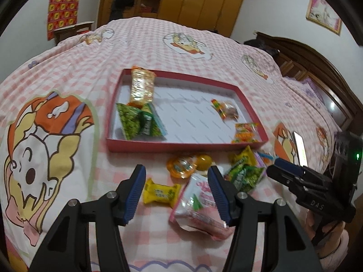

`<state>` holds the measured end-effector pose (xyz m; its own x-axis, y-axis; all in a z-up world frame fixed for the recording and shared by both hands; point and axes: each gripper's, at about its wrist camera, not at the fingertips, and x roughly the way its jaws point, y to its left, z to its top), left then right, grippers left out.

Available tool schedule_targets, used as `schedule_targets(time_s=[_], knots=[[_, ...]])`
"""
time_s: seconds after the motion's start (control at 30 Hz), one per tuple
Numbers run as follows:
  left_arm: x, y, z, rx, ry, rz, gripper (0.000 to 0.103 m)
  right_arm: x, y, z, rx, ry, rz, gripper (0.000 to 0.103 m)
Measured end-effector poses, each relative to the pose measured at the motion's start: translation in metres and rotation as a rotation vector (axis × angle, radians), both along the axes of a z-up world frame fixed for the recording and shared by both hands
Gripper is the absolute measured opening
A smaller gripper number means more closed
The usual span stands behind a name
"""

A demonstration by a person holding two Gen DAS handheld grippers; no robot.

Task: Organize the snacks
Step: 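Grasp the pink peach drink pouch with the left tool, then grasp the green pea bag with the right tool while the left tool holds the pouch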

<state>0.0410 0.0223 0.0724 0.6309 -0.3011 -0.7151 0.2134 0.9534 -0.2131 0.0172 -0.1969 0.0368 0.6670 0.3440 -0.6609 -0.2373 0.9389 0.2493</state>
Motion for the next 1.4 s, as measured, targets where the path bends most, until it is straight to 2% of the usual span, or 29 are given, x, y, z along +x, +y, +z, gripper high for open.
schedule_targets(time_s=[0.13,0.27,0.37,0.53,0.97,1.0,1.03,1.07,1.4], knots=[[-0.005,-0.011,-0.005,0.017,-0.009,-0.050,0.075,-0.004,-0.003,-0.001,-0.006,0.011,-0.002,0.056],[-0.008,-0.018,-0.011,0.029,-0.009,-0.079,0.077,-0.008,-0.003,-0.002,-0.011,0.009,-0.004,0.056],[-0.013,-0.027,-0.014,0.038,-0.002,-0.143,0.079,-0.008,-0.004,-0.004,-0.011,0.013,-0.005,0.057],[-0.022,-0.046,-0.024,0.114,0.002,-0.229,0.079,-0.008,-0.004,-0.009,-0.011,0.029,-0.005,0.057],[-0.016,-0.061,-0.047,0.186,0.033,-0.223,0.079,-0.008,-0.003,-0.017,-0.004,0.050,-0.004,0.057],[-0.017,-0.063,-0.049,0.201,0.027,-0.222,0.078,-0.008,-0.003,-0.017,-0.004,0.051,-0.005,0.057],[-0.017,-0.064,-0.049,0.212,0.019,-0.222,0.073,-0.008,-0.003,-0.017,-0.003,0.051,-0.005,0.057],[-0.018,-0.064,-0.049,0.215,0.014,-0.223,0.073,-0.008,-0.003,-0.017,-0.002,0.050,-0.005,0.057],[-0.032,-0.046,-0.030,0.141,-0.030,-0.199,0.073,-0.012,-0.001,-0.010,0.004,0.038,0.002,0.057]])
